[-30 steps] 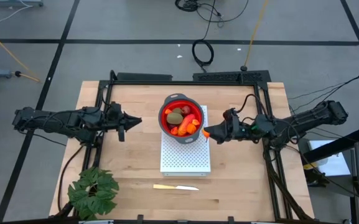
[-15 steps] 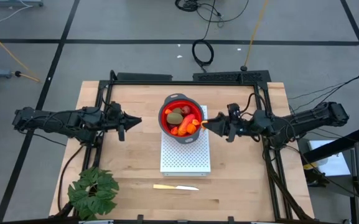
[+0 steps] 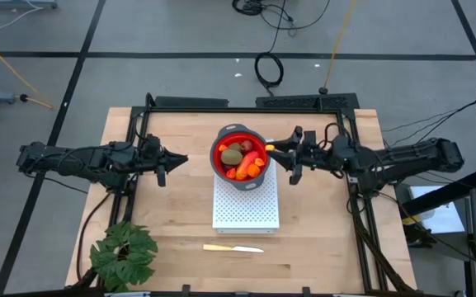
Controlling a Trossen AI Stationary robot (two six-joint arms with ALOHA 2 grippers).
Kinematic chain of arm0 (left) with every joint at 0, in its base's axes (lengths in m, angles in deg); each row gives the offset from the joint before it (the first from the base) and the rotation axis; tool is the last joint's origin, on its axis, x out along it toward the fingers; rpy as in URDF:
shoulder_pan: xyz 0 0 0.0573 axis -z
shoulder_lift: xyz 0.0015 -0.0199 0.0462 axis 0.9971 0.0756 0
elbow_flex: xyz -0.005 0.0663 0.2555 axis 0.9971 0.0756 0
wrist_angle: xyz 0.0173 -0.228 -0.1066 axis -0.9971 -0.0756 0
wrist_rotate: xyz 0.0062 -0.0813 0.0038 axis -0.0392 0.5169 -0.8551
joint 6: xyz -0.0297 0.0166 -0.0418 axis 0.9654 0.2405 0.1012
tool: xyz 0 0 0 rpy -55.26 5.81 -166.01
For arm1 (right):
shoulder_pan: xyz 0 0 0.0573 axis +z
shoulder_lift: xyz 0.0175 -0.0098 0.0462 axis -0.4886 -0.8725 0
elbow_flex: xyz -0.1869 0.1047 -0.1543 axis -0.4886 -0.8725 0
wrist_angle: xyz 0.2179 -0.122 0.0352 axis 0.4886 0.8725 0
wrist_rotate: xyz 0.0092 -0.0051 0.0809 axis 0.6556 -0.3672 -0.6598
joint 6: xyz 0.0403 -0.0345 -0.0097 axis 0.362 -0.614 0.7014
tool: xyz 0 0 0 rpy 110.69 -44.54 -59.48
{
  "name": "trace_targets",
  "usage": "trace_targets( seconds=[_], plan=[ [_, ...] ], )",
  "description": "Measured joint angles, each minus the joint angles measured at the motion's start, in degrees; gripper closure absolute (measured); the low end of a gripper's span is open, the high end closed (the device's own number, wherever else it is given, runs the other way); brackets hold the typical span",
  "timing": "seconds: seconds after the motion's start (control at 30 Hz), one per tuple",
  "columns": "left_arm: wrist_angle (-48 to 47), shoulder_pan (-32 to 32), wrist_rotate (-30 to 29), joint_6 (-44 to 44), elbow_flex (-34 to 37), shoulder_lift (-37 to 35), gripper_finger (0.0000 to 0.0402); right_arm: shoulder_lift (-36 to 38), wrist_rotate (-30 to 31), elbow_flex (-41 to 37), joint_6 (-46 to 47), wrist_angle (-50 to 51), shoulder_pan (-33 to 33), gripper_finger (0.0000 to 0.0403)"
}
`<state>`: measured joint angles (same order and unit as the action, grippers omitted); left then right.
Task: Pick & Place Fruit
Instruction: Put the peach into the red strainer bowl on the shelf
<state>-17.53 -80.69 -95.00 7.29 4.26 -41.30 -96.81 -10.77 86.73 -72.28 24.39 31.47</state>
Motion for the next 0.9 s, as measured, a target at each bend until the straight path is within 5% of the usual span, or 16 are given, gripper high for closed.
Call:
trace_targets(
  seconds=[0.33,0.9],
  plan=[
    [-0.02,-0.02,-0.48,-3.42,0.0,0.02,0.038,-1.49,-0.27,1.82,-1.08,5.23,-3.39,0.0277],
    [-0.52,0.0,-0.48,-4.52,0.0,0.02,0.038,-15.58,-1.6,25.66,-11.63,39.36,-7.42,0.0277]
  ],
)
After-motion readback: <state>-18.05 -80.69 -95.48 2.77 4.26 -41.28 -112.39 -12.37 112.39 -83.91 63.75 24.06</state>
